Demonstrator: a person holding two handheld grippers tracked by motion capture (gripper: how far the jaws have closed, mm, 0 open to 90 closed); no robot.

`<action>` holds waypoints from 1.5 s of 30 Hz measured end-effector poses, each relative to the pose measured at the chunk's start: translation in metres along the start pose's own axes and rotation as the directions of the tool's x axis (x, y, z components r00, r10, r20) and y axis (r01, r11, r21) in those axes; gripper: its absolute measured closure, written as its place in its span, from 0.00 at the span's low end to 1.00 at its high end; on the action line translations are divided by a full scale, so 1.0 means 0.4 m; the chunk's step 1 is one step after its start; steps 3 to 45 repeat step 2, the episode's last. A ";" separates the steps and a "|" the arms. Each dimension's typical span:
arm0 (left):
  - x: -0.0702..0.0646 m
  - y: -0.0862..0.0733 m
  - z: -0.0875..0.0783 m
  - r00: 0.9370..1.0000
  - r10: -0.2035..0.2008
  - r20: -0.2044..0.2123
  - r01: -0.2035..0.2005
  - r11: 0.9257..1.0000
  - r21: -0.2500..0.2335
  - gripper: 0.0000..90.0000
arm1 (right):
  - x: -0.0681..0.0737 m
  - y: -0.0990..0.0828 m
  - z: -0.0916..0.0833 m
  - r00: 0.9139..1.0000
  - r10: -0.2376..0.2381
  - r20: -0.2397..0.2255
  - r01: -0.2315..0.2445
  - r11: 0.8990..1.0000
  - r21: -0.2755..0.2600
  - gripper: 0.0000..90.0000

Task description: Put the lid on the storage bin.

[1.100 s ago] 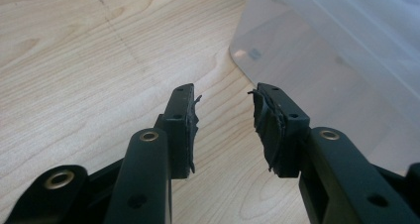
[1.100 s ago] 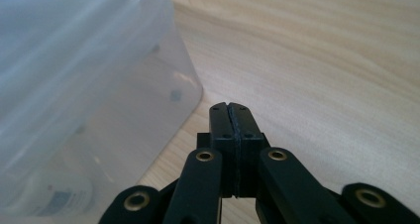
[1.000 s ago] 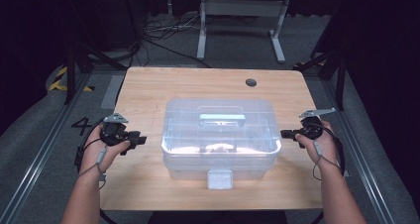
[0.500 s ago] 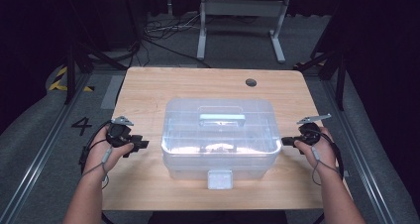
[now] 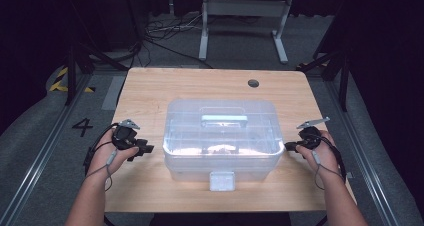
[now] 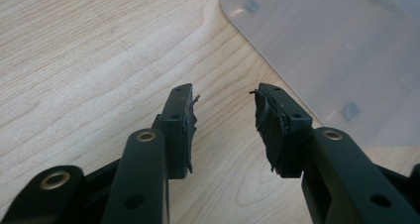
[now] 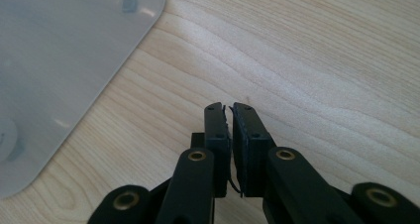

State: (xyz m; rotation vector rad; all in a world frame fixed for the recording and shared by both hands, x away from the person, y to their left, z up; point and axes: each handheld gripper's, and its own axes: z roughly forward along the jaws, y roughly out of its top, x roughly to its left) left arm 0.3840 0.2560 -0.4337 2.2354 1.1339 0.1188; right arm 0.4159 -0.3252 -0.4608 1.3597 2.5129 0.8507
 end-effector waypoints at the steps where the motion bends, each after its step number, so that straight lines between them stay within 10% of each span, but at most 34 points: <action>1: 0.001 0.000 -0.001 1.000 0.003 0.000 -0.003 1.000 -0.006 0.66 | -0.001 0.000 -0.001 1.000 -0.001 0.000 0.001 1.000 -0.006 0.93; 45: 0.000 0.001 -0.002 1.000 -0.003 0.007 0.003 1.000 -0.009 0.66 | -0.001 0.000 -0.003 1.000 0.001 -0.003 -0.001 1.000 -0.011 0.91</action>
